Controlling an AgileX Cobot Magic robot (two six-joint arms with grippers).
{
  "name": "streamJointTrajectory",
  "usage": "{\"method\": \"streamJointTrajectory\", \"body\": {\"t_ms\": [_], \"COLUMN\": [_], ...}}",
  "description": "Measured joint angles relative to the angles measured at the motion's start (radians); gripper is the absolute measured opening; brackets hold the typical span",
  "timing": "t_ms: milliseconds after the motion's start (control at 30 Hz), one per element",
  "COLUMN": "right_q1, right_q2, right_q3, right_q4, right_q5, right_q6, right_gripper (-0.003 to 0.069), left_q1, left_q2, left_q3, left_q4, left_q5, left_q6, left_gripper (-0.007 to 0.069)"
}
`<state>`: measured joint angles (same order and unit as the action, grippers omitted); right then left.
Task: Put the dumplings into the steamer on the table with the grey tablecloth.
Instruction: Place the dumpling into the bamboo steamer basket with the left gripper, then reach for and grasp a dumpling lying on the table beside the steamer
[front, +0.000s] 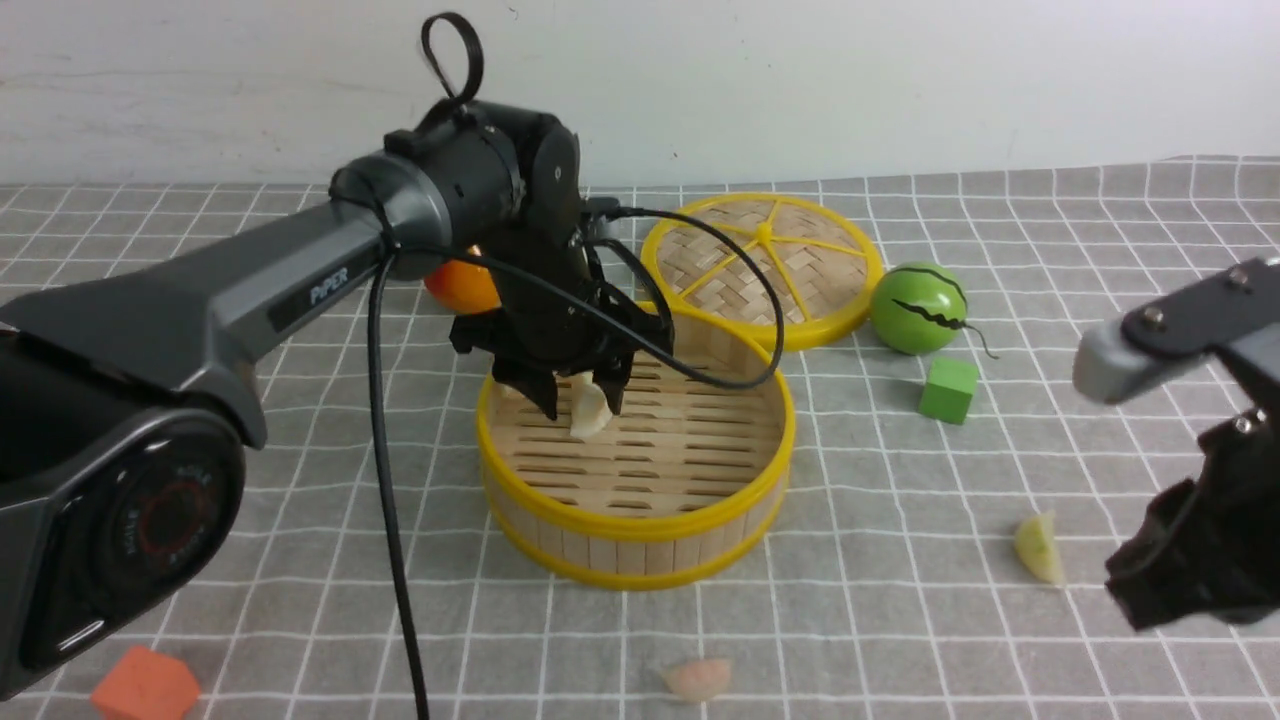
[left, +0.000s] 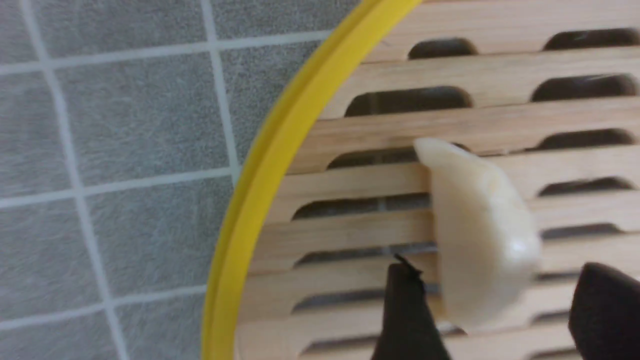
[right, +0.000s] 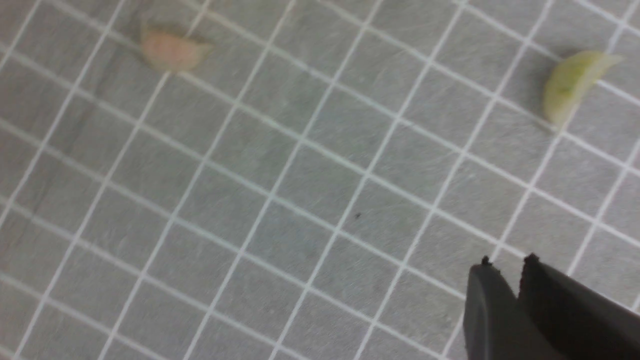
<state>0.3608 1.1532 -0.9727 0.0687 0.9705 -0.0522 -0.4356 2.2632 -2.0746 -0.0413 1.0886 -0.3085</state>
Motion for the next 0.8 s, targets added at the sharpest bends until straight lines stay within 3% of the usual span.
{"method": "streamJointTrajectory", "body": {"t_ms": [200,367,533,667,800], "right_q1": [-0.162,-0.203,-0.203,-0.203,-0.203], "right_q2": [0.113,0.272,0.429,0.589,0.674], "right_q3": [-0.068,-0.075,-0.124,-0.178,-0.203], "right_q4": [0.034,0.066,0.071,0.037,0.003], "right_q5": [-0.034,-0.110,-0.184,-0.243,-0.263], "right_q6": [0.022,0.012,0.014,0.069,0.114], "right_gripper": [0.0248,0.0361,0.0418,0.0427,0.0426], "left_q1": [0.000,0.000,0.000,0.000,0.000], "left_q2": [-0.120,-0.246,-0.349,-0.491,-0.601], "left_q3": [-0.139,-0.159,-0.153,-0.041,0.120], "left_q4": [0.002,0.002,0.002,0.004,0.011], "left_q5": [0.134,0.154,0.154,0.154,0.154], "left_q6": [0.054,0.070,0.072,0.073,0.074], "left_gripper": [0.0473,0.0437,0.0317,0.0111,-0.0015]}}
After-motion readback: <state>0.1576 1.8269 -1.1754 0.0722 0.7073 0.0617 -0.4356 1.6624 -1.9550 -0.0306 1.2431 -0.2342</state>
